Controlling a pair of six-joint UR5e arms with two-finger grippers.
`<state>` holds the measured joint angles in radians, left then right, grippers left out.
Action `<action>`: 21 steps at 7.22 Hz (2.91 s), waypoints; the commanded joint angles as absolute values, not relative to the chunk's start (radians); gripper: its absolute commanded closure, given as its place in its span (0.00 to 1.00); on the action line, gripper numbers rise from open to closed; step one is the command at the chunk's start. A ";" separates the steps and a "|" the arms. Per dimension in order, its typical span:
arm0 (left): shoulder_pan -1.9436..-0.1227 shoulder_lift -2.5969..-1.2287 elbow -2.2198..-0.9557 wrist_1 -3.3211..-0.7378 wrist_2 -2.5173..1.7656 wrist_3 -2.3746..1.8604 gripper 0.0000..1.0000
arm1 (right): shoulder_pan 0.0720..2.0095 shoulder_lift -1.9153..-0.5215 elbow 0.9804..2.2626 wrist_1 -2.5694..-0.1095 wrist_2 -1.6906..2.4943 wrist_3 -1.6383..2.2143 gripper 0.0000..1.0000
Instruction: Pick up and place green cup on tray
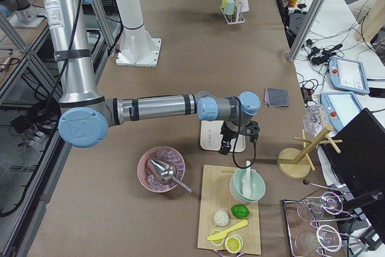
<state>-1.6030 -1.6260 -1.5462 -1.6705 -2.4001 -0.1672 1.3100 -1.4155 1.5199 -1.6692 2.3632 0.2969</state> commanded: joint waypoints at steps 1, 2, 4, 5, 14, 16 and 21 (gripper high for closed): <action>-1.603 -1.626 -1.546 -1.671 -2.401 -0.167 0.01 | 1.292 -1.408 1.478 -1.594 2.361 0.357 0.01; -1.603 -1.626 -1.546 -1.671 -2.401 -0.167 0.01 | 1.289 -1.408 1.429 -1.521 2.365 0.391 0.01; -1.603 -1.628 -1.546 -1.671 -2.398 -0.167 0.01 | 1.264 -1.410 1.388 -1.441 2.365 0.442 0.01; -1.603 -1.628 -1.549 -1.671 -2.396 -0.167 0.01 | 1.253 -1.410 1.384 -1.440 2.365 0.443 0.02; -1.598 -1.631 -1.673 -1.669 -2.369 -0.169 0.01 | 1.177 -1.405 1.318 -1.348 2.356 0.442 0.25; -1.530 -1.548 -1.851 -1.669 -2.313 -0.167 0.01 | 1.175 -1.405 1.315 -1.348 2.356 0.434 0.36; -1.104 -1.555 -2.090 -1.658 -2.067 -0.167 0.01 | 1.174 -1.414 1.310 -1.347 2.356 0.431 0.55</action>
